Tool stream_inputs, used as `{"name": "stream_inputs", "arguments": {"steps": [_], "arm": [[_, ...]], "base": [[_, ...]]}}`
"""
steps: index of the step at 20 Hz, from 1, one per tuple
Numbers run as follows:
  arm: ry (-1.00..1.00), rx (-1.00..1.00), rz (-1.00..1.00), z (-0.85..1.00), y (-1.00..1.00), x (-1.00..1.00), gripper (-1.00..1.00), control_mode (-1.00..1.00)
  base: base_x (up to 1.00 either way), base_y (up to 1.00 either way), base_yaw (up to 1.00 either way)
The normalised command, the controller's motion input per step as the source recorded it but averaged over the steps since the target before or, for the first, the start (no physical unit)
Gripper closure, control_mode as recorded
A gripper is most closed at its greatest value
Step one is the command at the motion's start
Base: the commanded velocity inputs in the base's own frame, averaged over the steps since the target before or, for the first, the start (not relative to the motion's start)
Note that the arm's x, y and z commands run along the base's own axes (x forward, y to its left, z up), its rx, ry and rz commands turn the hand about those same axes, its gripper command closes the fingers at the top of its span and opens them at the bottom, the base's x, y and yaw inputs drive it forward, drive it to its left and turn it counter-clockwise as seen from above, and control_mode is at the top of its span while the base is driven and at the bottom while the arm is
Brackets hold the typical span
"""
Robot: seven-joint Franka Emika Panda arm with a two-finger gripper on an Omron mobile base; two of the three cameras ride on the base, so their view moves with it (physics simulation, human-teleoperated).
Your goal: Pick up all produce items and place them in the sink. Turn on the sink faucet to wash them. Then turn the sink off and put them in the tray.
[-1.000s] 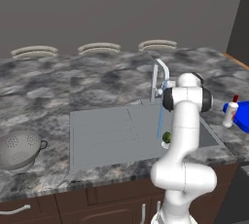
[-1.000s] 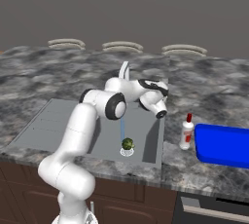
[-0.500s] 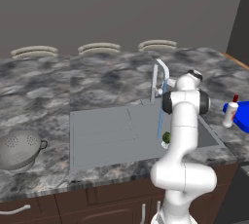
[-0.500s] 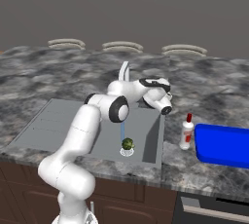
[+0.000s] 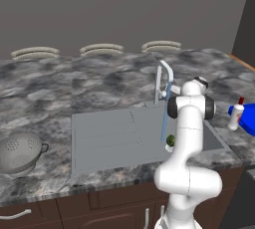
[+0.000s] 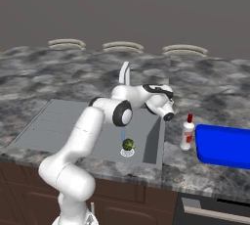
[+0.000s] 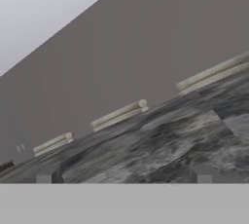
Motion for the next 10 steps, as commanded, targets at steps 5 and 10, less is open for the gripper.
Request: {"name": "stream_inputs", "arguments": {"steps": [5,10], "arm": [[0.00,0.00,0.00,0.00,0.28,0.00,-1.00,-1.00],[0.00,0.00,0.00,0.00,0.48,0.00,-1.00,-1.00]], "base": [[0.00,0.00,0.00],[0.00,0.00,0.00]]}}
